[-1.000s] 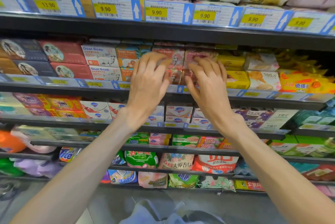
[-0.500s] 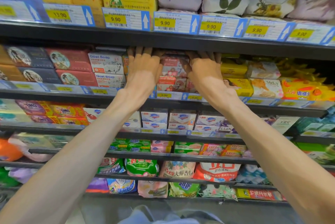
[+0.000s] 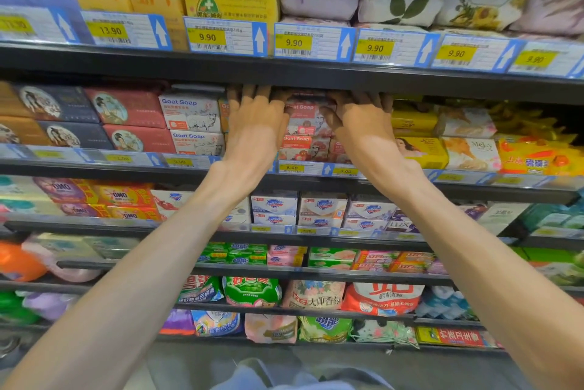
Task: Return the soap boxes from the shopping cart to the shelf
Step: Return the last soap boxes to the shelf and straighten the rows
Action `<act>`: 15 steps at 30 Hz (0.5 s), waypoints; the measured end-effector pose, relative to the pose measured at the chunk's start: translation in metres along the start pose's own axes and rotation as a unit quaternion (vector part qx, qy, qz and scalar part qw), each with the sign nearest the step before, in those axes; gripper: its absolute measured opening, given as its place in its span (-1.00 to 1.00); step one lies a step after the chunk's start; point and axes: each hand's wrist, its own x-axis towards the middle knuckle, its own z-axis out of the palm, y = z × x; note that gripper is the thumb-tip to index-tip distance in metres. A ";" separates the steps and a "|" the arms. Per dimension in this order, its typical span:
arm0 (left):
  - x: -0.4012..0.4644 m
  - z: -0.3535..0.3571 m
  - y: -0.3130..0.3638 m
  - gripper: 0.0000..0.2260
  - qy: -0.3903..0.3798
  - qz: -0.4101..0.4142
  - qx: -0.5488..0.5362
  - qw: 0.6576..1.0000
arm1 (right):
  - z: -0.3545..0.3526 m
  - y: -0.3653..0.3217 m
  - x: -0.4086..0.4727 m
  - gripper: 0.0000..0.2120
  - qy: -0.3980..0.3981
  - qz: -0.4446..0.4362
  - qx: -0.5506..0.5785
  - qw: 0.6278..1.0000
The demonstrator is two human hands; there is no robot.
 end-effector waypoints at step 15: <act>0.021 -0.003 0.083 -0.69 -0.098 0.028 -0.054 0.993 | -0.015 0.066 -0.025 -0.60 -0.030 0.142 -0.020 0.989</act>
